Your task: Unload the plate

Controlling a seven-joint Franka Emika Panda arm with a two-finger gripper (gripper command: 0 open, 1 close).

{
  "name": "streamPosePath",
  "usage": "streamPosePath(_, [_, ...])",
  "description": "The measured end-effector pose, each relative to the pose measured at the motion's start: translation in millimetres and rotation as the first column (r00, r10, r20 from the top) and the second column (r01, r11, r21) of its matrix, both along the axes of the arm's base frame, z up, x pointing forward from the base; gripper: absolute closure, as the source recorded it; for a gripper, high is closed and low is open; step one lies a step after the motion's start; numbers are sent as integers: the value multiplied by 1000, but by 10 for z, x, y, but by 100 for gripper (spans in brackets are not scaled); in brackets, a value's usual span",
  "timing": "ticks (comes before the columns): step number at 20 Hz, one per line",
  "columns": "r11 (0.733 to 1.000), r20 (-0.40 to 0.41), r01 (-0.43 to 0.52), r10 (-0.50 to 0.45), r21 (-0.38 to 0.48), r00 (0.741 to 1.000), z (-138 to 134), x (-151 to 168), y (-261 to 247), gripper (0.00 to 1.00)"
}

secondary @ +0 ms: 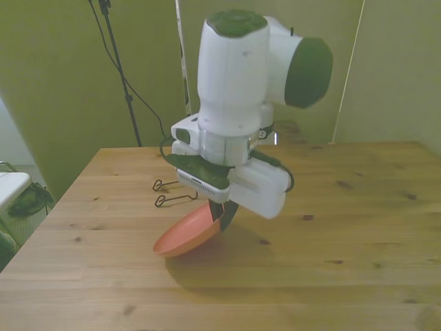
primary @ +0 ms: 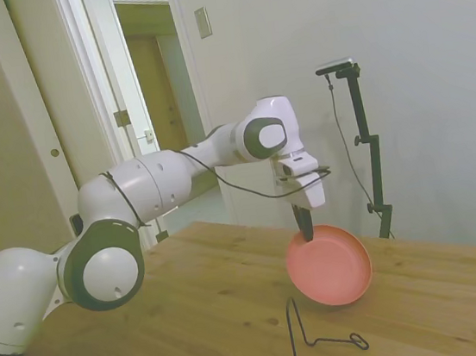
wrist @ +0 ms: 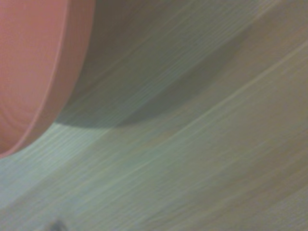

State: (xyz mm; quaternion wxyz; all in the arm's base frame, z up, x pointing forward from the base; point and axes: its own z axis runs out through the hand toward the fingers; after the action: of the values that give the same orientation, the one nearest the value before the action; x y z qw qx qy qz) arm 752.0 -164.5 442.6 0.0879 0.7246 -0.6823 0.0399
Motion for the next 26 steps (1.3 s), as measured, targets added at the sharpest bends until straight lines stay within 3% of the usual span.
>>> streamPosePath(2, [998, -9, 45, -46, -51, 999, -115, 20, -32, 100])
streamPosePath(7, [996, -1, 57, -58, -75, 998, -280, 71, -73, 100])
streamPosePath(8, [996, 3, 56, -56, -76, 998, -288, 80, -74, 0])
streamPosePath(22, [997, 56, 8, -3, -83, 998, -344, 167, -105, 0])
streamPosePath(26, [997, 86, -11, 17, -74, 996, -136, 154, -86, 0])
